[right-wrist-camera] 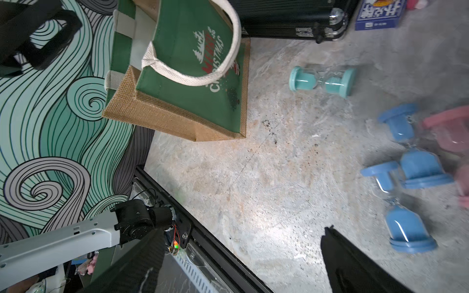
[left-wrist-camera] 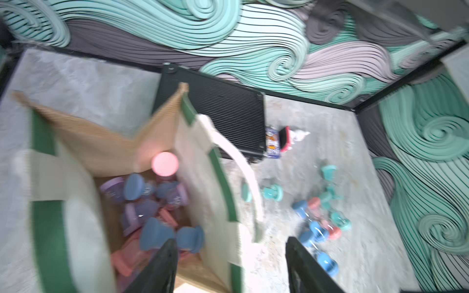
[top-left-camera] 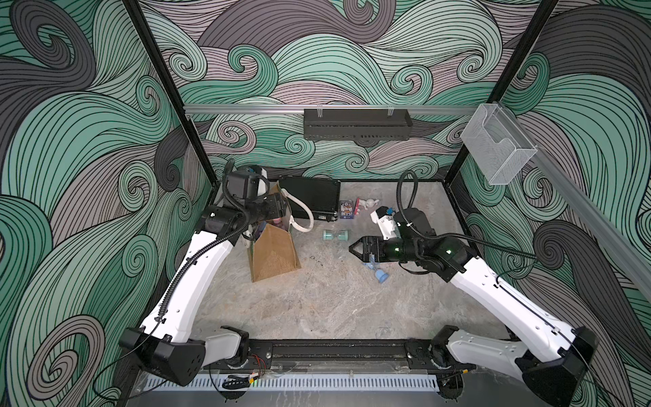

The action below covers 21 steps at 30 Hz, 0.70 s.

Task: Put the hourglass into the canvas bag
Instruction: Place the hourglass in the canvas bag.

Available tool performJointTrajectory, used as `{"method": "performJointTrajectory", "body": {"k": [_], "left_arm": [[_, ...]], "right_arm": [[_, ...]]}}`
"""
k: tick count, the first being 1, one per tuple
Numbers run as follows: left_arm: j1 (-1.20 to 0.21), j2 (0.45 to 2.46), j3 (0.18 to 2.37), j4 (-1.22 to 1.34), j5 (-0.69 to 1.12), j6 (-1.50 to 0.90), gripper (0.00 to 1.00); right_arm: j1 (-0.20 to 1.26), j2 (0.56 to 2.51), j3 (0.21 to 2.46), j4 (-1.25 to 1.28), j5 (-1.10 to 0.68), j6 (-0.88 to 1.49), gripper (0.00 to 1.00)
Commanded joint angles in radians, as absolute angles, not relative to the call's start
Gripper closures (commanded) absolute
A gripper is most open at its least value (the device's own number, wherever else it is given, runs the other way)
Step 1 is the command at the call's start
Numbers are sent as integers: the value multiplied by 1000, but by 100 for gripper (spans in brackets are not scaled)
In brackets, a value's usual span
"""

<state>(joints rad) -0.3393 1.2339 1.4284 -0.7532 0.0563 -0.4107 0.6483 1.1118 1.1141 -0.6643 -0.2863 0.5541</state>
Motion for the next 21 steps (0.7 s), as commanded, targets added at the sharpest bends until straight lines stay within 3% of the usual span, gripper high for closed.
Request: {"method": "performJointTrajectory", "body": {"k": [1, 11, 21], "left_arm": [[-444, 1206, 1363, -678, 29, -483, 33], [-724, 1295, 1278, -556, -30, -608, 33], [-885, 1490, 1242, -379, -79, -877, 33]], "right_arm": [[625, 1066, 1070, -780, -226, 548, 0], [522, 958, 996, -938, -159, 559, 0], [417, 867, 943, -1021, -118, 573, 0]]}}
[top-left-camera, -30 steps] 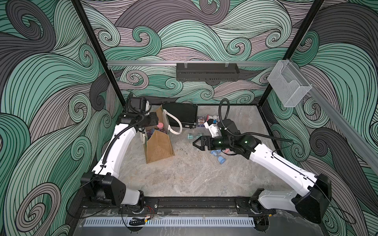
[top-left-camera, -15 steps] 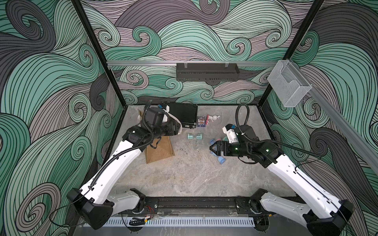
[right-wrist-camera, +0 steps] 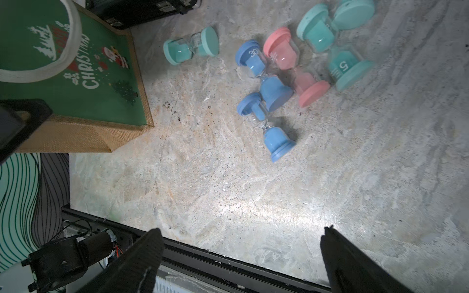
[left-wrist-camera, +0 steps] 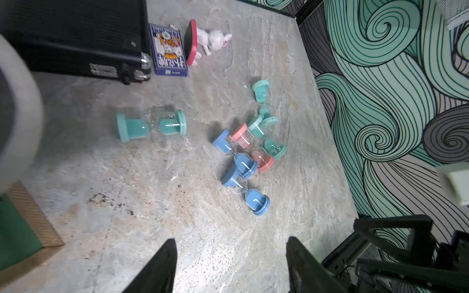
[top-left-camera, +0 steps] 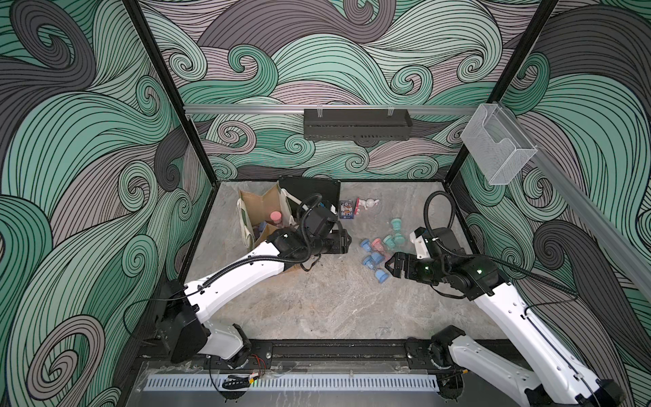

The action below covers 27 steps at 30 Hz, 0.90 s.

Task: Put the hourglass into the canvas bag
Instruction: Place the hourglass in the canvas bag, then pick up the hourglass from the center of the board.

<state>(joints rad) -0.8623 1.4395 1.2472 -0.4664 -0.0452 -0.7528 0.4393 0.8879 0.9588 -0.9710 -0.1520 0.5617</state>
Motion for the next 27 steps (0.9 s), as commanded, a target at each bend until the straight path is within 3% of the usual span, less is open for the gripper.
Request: {"method": "performJointTrajectory", "body": {"k": [1, 16, 27], "left_arm": [[-894, 1515, 1245, -361, -71, -895, 33], [-993, 1863, 1412, -324, -108, -1214, 34], [-1005, 2014, 1483, -315, -153, -1374, 37]], "right_arm": [[404, 863, 942, -1023, -126, 566, 0], [291, 876, 931, -1024, -189, 506, 0], [227, 911, 908, -964, -294, 454, 0]]}}
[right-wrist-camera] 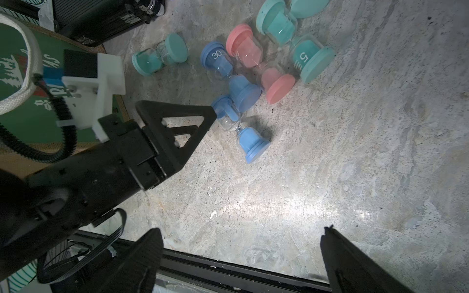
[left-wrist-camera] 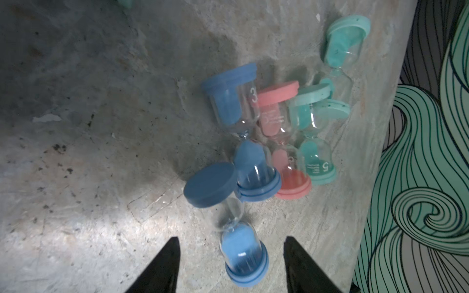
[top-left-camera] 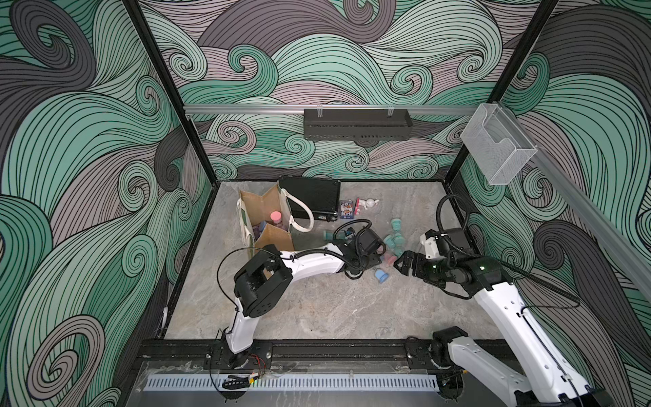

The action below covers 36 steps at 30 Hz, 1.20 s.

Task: Put the hourglass into the canvas bag
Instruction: Pick up the hourglass from the center of the board.

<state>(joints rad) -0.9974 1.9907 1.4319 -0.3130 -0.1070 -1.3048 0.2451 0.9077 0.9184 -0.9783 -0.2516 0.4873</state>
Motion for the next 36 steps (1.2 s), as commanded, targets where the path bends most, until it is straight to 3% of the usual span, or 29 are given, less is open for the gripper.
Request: {"method": "performJointTrajectory", "body": {"k": [1, 21, 36], "left_arm": [[-1008, 2021, 1493, -327, -171, -1382, 37], [-1026, 2163, 1590, -420, -178, -1486, 42], [-1033, 2204, 1640, -492, -213, -1468, 58]], "right_arm": [[218, 910, 908, -964, -300, 447, 1], [198, 928, 908, -960, -358, 452, 0], [198, 933, 922, -960, -365, 462, 0]]}}
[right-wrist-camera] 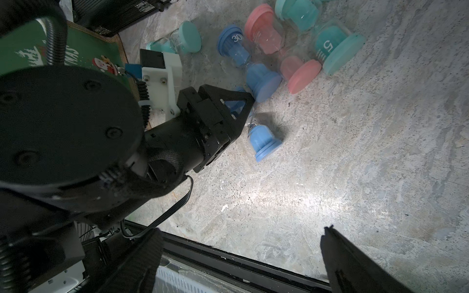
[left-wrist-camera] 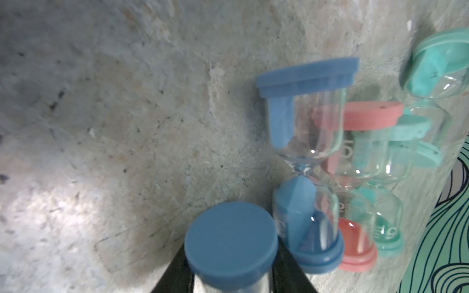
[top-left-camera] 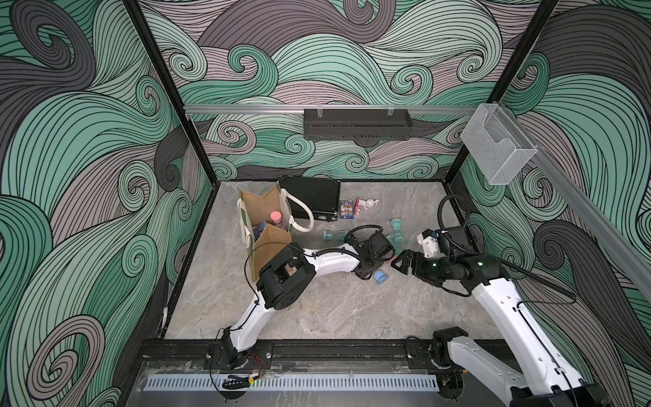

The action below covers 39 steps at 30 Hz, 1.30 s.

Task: Put the hourglass into the canvas bag
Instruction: Pick up the hourglass from the center of the board.

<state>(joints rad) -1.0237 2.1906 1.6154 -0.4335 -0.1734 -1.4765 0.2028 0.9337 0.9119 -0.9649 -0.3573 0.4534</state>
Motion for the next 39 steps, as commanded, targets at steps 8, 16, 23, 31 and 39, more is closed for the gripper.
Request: {"method": "performJointTrajectory", "body": {"k": [8, 16, 23, 31, 39], "left_arm": [[-1031, 2149, 1621, -468, -272, -1422, 70], [-1030, 2082, 1596, -452, -322, -1376, 77], [-1030, 1981, 1550, -447, -430, -1303, 80], [-1028, 1818, 1443, -392, -610, -1176, 84], [-1027, 1622, 1381, -364, -776, -869, 88]], "right_arm": [[198, 914, 927, -959, -352, 466, 0], [198, 900, 939, -950, -361, 468, 0], [204, 899, 967, -941, -380, 482, 1], [271, 918, 1019, -919, -373, 510, 0], [398, 952, 1077, -870, -336, 546, 0]]}}
